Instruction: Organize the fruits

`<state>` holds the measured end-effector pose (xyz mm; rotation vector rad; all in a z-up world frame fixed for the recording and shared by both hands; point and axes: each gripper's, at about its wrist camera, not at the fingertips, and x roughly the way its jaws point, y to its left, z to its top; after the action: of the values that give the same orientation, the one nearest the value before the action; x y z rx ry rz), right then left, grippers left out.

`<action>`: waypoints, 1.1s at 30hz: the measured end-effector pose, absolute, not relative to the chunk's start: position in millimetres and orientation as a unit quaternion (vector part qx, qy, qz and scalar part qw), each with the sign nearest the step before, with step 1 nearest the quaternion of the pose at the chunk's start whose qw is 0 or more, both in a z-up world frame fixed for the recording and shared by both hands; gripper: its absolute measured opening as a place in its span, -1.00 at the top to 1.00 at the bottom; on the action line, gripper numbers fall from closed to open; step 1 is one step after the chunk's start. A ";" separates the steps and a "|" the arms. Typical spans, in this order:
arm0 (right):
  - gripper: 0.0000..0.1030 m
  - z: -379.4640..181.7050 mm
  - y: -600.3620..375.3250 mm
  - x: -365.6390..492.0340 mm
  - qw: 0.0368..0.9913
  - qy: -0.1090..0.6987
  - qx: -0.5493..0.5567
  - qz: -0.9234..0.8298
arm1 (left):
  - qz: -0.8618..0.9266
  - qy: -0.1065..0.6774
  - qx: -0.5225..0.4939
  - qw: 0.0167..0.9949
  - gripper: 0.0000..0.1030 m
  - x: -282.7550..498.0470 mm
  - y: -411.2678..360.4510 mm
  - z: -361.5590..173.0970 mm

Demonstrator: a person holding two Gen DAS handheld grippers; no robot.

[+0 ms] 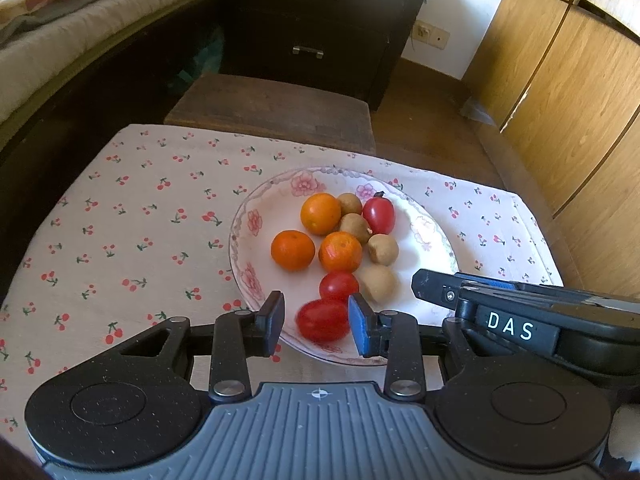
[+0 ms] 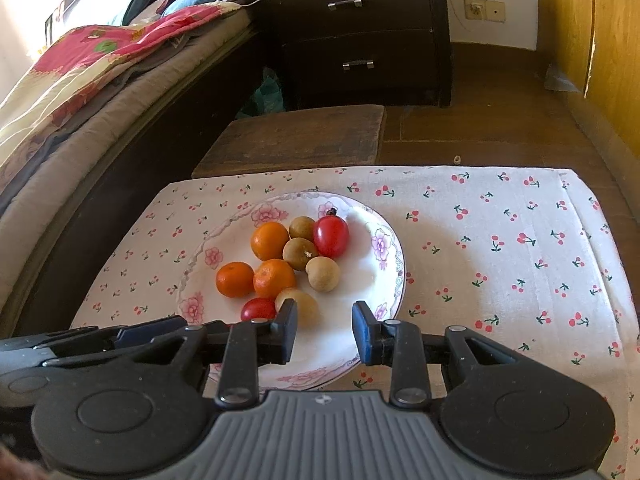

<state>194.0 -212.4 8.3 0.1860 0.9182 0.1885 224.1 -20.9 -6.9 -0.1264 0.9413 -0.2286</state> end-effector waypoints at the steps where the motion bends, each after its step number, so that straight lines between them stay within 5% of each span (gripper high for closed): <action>1: 0.38 8.5 -212.6 193.9 0.888 0.441 0.090 0.090 | -0.109 0.452 -0.061 0.883 0.14 223.9 -20.7 -6.6; 14: 0.35 29.1 -214.5 168.5 0.897 0.426 0.086 0.083 | -0.105 0.426 -0.035 0.898 0.03 202.4 -23.1 11.9; 29: 0.23 48.6 -228.7 104.3 0.902 0.411 0.116 0.067 | -0.074 0.401 -0.016 0.913 -0.62 151.7 -14.8 30.6; 33: 0.22 51.4 -226.0 85.8 0.903 0.407 0.120 0.072 | -0.061 0.397 -0.006 0.916 -0.64 139.6 -11.6 29.1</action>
<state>85.8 -226.0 51.4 0.2487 0.8421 0.1480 139.6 -11.6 29.1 -0.0128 0.8181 -0.1258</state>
